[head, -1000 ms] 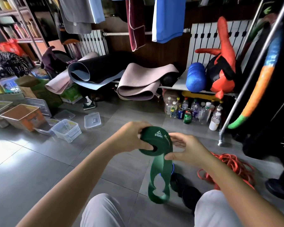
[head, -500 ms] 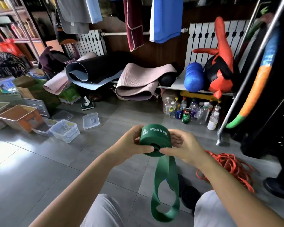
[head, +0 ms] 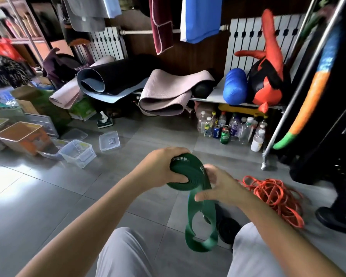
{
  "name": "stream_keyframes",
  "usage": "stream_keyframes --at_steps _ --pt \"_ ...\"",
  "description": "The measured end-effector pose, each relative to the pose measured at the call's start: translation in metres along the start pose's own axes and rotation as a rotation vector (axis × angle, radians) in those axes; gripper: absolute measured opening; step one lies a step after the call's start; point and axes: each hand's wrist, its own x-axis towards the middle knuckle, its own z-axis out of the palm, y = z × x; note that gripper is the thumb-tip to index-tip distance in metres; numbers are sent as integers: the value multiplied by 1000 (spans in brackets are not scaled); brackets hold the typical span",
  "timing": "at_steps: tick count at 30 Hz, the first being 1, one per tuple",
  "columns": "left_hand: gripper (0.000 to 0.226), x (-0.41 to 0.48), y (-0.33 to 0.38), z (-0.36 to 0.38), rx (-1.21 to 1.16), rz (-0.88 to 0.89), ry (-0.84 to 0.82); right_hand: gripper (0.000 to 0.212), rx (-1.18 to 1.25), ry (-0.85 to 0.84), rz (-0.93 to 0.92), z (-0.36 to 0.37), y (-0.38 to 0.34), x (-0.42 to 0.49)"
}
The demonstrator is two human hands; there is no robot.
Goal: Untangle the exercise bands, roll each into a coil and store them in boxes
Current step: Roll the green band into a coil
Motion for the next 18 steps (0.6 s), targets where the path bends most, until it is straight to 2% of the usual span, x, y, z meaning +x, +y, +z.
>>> stream_keyframes --at_steps 4,10,13,15,18 --pt "58 4 -4 -9 -66 -19 82 74 -191 111 155 9 12 -4" --pt "54 8 -16 -25 -14 -44 139 39 -177 308 96 -9 7 11" --pt "56 8 -20 -31 -45 -51 164 25 -518 348 81 -18 15 13" --pt "56 9 -20 -36 -64 -38 200 27 -740 337 153 -19 30 13" --pt "53 11 -22 -47 -119 -50 246 34 -874 344 319 -17 56 6"
